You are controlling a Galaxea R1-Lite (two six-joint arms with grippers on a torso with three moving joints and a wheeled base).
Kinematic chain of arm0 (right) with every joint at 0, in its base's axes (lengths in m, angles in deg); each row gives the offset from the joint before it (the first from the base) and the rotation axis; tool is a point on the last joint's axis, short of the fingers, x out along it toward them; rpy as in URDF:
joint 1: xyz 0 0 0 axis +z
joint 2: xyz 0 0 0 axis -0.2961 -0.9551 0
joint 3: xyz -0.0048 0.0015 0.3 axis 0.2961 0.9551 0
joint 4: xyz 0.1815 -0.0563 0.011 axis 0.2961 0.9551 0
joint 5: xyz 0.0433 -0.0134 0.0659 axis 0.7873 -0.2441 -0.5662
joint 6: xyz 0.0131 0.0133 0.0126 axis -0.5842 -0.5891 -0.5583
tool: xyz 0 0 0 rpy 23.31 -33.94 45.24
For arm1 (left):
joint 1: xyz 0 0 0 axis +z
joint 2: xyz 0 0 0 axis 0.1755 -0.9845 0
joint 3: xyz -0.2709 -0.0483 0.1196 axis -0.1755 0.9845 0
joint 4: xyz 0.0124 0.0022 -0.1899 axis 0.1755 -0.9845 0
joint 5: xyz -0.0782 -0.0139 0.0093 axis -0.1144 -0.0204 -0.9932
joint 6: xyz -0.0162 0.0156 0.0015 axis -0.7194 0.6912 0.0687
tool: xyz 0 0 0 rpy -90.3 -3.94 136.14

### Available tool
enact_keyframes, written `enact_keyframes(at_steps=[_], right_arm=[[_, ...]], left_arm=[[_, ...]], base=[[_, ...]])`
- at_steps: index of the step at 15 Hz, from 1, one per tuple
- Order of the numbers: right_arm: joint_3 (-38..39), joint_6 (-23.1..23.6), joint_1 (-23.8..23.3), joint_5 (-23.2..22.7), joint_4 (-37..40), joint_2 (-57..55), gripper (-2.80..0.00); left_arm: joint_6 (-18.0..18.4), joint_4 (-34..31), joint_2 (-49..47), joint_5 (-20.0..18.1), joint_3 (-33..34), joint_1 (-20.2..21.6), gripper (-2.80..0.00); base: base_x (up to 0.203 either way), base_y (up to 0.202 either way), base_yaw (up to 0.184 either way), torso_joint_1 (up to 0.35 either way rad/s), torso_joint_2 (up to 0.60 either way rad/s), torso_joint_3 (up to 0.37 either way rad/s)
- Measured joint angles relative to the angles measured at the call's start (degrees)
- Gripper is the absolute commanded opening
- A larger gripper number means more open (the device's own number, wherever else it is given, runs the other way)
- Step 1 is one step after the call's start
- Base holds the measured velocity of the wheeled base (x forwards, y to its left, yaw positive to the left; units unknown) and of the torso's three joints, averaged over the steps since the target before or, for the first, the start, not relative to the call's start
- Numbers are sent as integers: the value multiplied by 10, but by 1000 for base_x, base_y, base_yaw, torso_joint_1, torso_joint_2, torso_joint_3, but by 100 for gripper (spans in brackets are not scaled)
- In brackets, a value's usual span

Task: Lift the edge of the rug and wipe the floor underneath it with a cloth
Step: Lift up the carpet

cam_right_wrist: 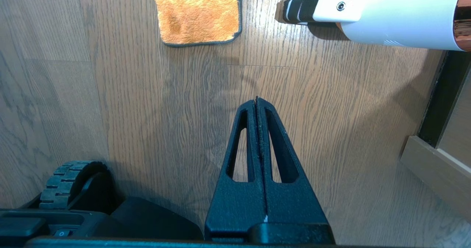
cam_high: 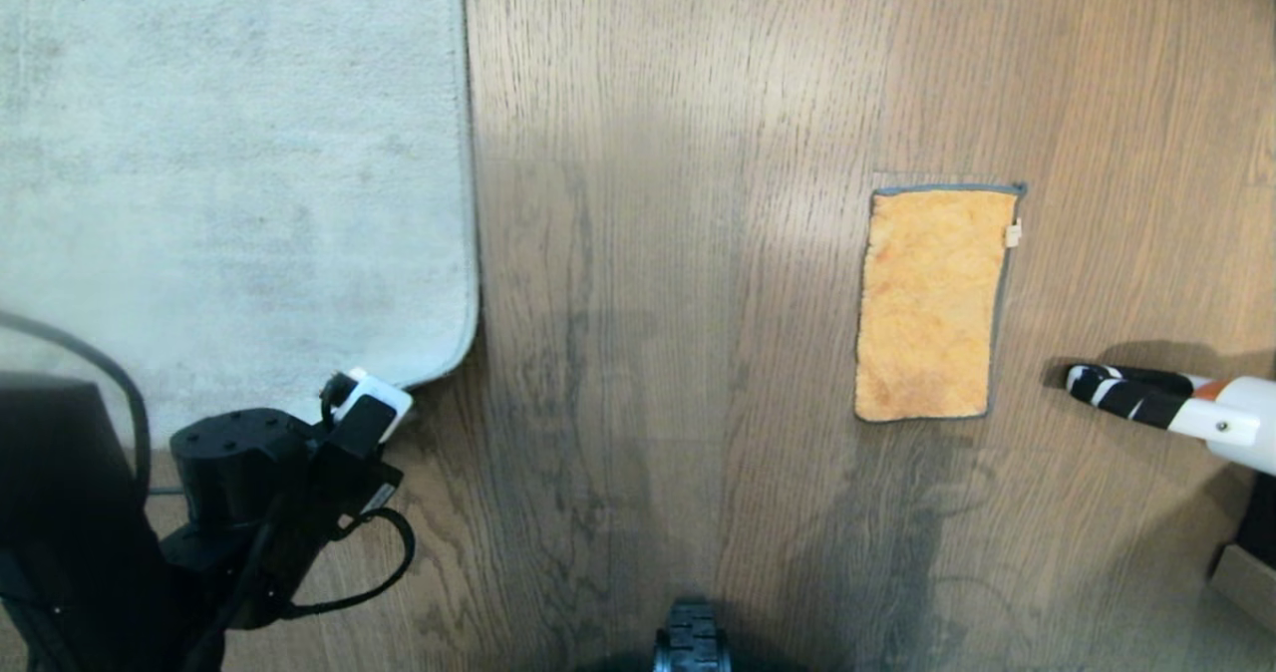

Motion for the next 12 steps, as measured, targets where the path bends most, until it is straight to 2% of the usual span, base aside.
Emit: enact_keyframes(at_steps=[7, 12], right_arm=[[0, 0, 0, 0, 0, 0, -280], [0, 0, 0, 0, 0, 0, -280]], left_arm=[[-2, 0, 63, 0, 14, 10, -280], [-27, 0, 113, -1, 18, 41, -280]], base=[[0, 0, 0, 0, 0, 0], [0, 0, 0, 0, 0, 0]])
